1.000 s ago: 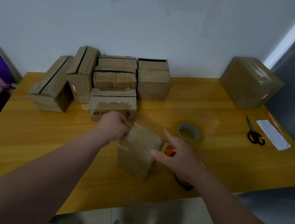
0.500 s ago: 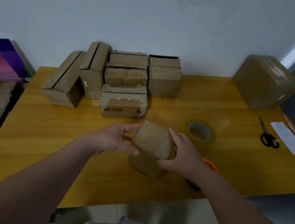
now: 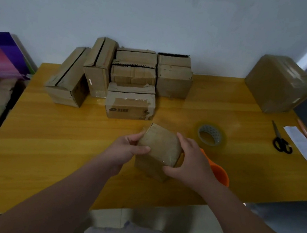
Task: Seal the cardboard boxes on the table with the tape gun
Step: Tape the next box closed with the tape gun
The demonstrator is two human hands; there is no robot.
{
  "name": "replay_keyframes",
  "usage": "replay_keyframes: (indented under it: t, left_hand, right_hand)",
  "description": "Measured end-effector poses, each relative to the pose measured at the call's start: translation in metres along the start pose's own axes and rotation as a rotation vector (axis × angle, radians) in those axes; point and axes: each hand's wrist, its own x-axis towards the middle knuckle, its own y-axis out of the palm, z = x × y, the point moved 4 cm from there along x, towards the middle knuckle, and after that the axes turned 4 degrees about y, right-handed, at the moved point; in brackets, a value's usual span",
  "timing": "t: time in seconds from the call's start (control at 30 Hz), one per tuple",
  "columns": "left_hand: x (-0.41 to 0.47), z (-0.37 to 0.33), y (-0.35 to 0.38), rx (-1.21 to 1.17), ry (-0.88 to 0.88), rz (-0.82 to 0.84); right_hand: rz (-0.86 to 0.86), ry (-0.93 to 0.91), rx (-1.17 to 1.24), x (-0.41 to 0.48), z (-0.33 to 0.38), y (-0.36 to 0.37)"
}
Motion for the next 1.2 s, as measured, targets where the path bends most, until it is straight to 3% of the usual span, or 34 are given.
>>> replay_keyframes:
  t: [0.33,0.5,0.6,0.67,0.73,0.83,0.9,0.93,1.0,1.2]
  left_hand:
    - [0.006,0.005,0.000,0.130,0.087,-0.129]
    - [0.012,-0.008,-0.005,0.271,0.145,-0.086]
    - [0.016,-0.022,-0.013,0.336,0.167,-0.202]
    - [0.018,-0.031,-0.016,0.540,0.214,-0.335]
    - [0.013,-0.041,-0.013,0.911,0.285,-0.477]
    - [-0.008,-0.058,0.006,1.298,0.712,-0.591]
    - [-0.021,-0.051,0.020,1.382,0.988,-0.464]
    - [-0.024,-0.043,0.023,1.403,1.036,-0.356]
    - [-0.028,-0.030,0.026,1.438,1.012,-0.167]
    - [-0.030,-0.024,0.019,1.453,1.053,0.010]
  right_hand:
    - [-0.100,0.027,-0.036,-0.006,0.005,0.006]
    - [-0.072,0.068,0.005,-0.011,0.006,0.009]
    - [-0.018,0.052,0.092,-0.013,0.005,0.013]
    - [0.051,0.035,0.211,-0.015,0.004,0.016]
    - [0.091,0.014,0.265,-0.014,0.003,0.017]
    - [0.015,-0.001,0.269,-0.007,-0.004,0.010]
    - [-0.045,0.018,0.255,0.000,-0.010,0.002]
    - [-0.060,0.036,0.257,0.003,-0.012,-0.002]
    - [-0.071,0.055,0.292,0.011,-0.014,-0.007]
    - [0.092,0.044,0.465,0.037,-0.003,-0.007]
